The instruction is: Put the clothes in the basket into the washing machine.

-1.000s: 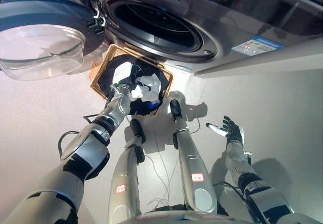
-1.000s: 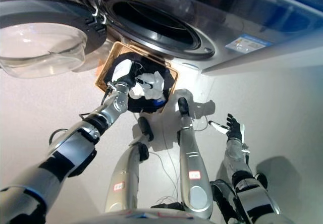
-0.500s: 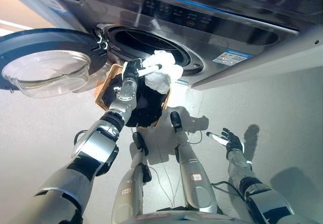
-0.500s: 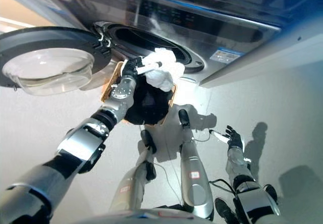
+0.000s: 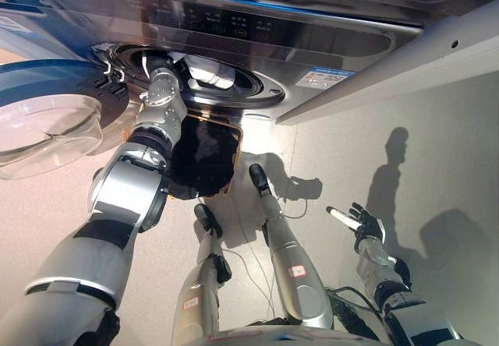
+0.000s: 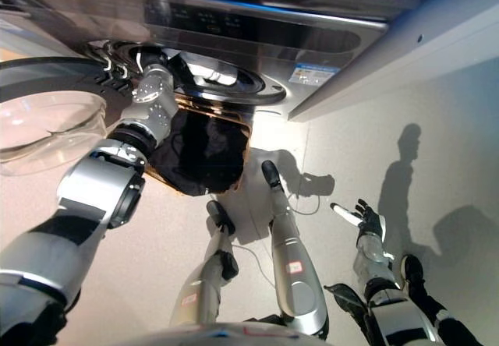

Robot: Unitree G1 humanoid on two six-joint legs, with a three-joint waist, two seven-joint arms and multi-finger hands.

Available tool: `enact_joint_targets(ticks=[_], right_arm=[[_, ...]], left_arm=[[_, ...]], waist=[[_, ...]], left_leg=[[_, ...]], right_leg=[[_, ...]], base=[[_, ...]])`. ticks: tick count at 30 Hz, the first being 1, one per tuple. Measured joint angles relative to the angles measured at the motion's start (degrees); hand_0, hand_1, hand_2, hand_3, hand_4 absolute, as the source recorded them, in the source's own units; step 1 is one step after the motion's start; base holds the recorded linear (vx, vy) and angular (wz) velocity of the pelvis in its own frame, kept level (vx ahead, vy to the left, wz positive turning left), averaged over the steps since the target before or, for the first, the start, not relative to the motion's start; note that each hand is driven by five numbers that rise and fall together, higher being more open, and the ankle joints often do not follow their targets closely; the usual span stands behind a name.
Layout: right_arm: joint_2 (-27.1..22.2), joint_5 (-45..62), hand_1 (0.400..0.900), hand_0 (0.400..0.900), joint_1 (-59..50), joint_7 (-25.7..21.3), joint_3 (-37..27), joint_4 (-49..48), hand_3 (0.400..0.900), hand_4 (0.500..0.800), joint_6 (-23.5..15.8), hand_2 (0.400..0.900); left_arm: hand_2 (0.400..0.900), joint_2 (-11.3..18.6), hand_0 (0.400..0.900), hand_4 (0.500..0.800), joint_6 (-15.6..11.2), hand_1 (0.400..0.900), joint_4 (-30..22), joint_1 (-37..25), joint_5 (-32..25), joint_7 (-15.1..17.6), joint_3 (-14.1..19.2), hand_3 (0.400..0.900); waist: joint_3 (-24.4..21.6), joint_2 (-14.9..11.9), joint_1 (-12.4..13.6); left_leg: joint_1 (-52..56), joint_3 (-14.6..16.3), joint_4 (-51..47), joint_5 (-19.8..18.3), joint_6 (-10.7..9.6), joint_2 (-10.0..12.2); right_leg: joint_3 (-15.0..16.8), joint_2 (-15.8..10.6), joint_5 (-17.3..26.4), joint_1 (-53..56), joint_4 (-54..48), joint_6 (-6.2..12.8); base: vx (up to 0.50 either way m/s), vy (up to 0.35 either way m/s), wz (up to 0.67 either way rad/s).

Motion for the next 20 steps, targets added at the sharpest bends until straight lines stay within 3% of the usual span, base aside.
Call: enact_joint_targets(ticks=[1,2,12,20], right_arm=[[0.05,0.04,0.900,0.900,0.04,0.02,-0.01,-0.01,0.900,0.800,-0.11,0.900],[0.13,0.07,0.900,0.900,0.08,0.04,-0.01,-0.11,0.900,0.800,-0.14,0.900],[0.58,0.07,0.900,0.900,0.54,0.05,0.08,-2.08,0.900,0.800,-0.73,0.900],[0.77,-0.04,0.900,0.900,1.08,-0.19,0.29,-2.81,0.900,0.800,-0.62,0.900]], left_arm=[[0.567,-0.15,0.567,0.600,-0.08,0.567,-0.48,0.00,-0.62,-0.49,-0.01,0.567],[0.900,-0.41,0.900,0.800,-0.18,0.900,-0.53,0.00,-1.15,-0.90,-0.06,0.900],[0.900,-6.47,0.900,0.800,-1.46,0.900,-1.20,0.99,-1.58,0.09,-0.69,0.900],[0.900,-9.16,0.900,0.800,-2.45,0.900,-4.76,9.53,-1.55,-0.09,-0.75,0.900]], waist=[[0.00,0.00,-0.10],[0.00,0.00,-0.24],[0.00,0.01,-0.18],[-0.02,0.03,1.31]], left_leg=[[-0.01,0.12,0.00,-0.04,-0.02,-0.02],[-0.01,0.22,0.01,-0.05,-0.03,-0.02],[0.12,-0.10,0.02,0.02,-0.07,0.09],[3.43,-0.83,-0.04,0.02,-0.08,0.23]], right_leg=[[0.12,-0.01,0.00,-0.09,0.01,0.00],[0.22,0.01,0.00,-0.16,0.01,0.00],[-0.05,-0.08,0.05,0.12,0.14,-0.07],[-0.78,-0.09,-0.09,3.85,-0.01,-0.22]], base=[[0.04,-0.036,0.02],[0.06,-0.038,0.02],[0.02,-0.012,0.07],[0.02,0.006,0.07]])
